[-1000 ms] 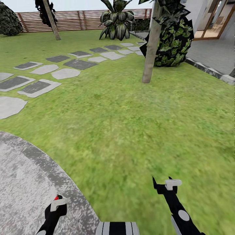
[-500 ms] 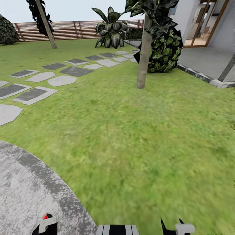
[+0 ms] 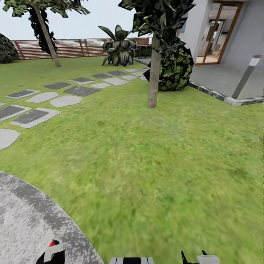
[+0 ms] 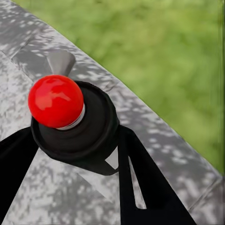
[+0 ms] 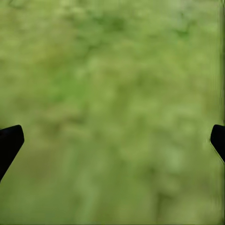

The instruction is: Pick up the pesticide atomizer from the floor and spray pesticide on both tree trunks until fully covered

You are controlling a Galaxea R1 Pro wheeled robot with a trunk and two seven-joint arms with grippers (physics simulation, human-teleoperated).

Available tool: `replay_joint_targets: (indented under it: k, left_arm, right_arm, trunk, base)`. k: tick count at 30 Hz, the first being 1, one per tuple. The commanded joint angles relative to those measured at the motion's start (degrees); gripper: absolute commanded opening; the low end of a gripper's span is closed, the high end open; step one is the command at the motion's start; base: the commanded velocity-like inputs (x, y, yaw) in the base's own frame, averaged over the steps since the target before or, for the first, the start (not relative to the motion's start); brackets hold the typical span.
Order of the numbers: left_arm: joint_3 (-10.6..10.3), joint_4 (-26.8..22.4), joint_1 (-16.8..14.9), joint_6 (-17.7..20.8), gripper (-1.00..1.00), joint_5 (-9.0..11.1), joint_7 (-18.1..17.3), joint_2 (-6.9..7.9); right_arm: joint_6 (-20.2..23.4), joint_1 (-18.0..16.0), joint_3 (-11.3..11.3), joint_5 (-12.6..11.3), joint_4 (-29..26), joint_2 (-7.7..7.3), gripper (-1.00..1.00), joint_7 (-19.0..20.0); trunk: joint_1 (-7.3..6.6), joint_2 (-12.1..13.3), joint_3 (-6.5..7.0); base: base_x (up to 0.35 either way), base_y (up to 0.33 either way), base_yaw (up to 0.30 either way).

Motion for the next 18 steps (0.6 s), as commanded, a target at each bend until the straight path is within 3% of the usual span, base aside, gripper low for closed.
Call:
replay_joint_targets:
  k: [1,9,18]
  left_arm:
    - [0.07,0.04,-0.02,-0.19,-1.0,0.03,-0.05,-0.01]
    - [-0.05,0.14,-0.02,-0.18,-1.0,0.01,-0.07,-0.04]
    - [-0.09,0.49,0.01,-0.22,-1.0,-0.06,-0.05,-0.13]
  right_arm:
    - [-0.17,-0.04,-0.19,0.21,0.06,0.02,1.0,0.03]
    - [-0.19,-0.05,-0.17,0.23,0.14,0.02,1.0,0.03]
    - [-0.17,-0.01,-0.17,0.23,0.14,0.12,1.0,0.11]
  trunk:
    - [-0.03,0.0,0.28]
    - [-0.24,0.11,2.5]
    - [-2.22,3.72,4.14]
  base:
    - [0.0,0.0,-0.105]
    - [0.0,0.0,-0.051]
    - [0.0,0.0,-0.001]
